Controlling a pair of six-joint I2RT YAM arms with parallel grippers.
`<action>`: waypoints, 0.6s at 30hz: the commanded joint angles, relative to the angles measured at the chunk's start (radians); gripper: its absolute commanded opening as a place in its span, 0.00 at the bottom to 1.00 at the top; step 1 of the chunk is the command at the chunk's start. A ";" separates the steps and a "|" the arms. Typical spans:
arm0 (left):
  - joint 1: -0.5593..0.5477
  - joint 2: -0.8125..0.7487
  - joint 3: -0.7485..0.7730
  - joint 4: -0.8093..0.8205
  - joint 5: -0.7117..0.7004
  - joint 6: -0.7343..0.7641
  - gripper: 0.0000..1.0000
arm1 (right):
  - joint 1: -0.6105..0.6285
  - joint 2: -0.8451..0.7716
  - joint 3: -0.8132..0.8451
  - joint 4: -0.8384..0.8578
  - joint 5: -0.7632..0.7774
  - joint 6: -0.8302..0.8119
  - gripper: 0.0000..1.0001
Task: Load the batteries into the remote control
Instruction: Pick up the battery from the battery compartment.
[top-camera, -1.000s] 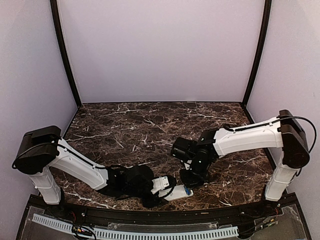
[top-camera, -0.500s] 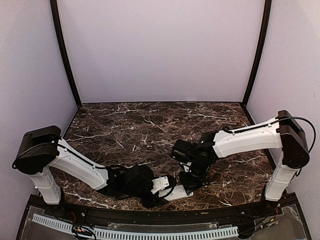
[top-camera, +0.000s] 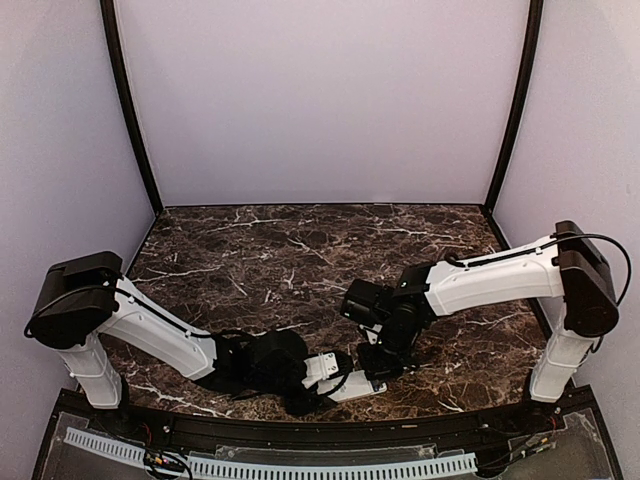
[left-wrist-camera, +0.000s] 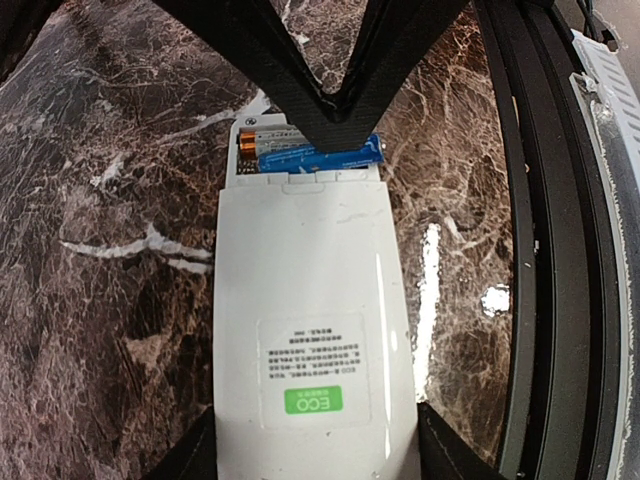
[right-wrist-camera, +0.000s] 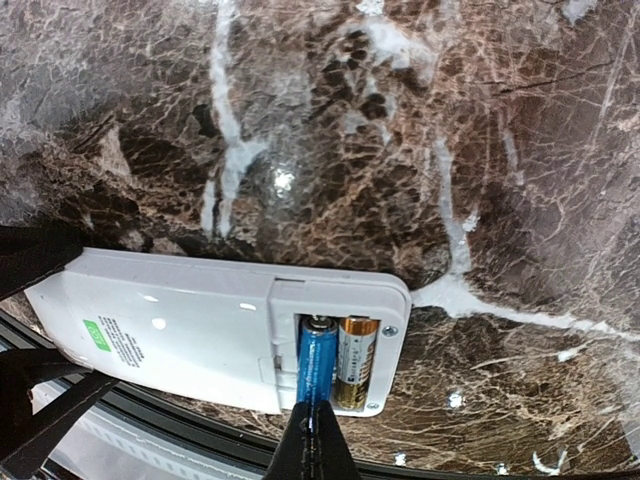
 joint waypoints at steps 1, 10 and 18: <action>-0.005 0.059 -0.041 -0.164 0.062 -0.013 0.27 | 0.015 0.051 -0.029 0.004 -0.020 0.017 0.03; -0.005 0.059 -0.041 -0.164 0.063 -0.013 0.27 | 0.016 0.058 -0.039 0.009 -0.031 0.021 0.06; -0.005 0.059 -0.041 -0.164 0.063 -0.011 0.27 | 0.023 0.057 -0.032 -0.015 -0.022 0.024 0.07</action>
